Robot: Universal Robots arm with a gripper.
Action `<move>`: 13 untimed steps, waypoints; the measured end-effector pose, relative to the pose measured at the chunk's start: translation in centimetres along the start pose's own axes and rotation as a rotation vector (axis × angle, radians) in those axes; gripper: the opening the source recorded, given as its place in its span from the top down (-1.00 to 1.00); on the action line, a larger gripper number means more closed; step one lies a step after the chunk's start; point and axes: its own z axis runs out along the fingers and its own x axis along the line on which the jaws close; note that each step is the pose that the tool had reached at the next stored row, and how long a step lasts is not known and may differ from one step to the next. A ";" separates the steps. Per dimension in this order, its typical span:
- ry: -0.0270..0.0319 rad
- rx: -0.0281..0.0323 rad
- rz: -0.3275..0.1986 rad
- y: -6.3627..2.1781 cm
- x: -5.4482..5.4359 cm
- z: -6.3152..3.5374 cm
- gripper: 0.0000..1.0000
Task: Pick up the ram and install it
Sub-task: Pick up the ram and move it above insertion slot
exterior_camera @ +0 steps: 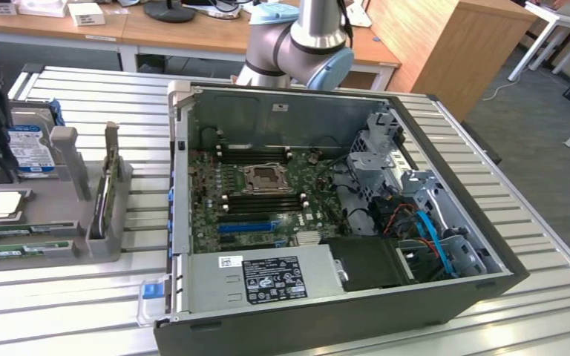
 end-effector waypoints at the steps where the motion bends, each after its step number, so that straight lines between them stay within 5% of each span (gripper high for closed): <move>1: 0.0002 -0.0001 0.000 0.00 0.0 0.09 0.40; 13: 0.0005 -0.0001 0.000 -0.02 0.0 1.77 0.40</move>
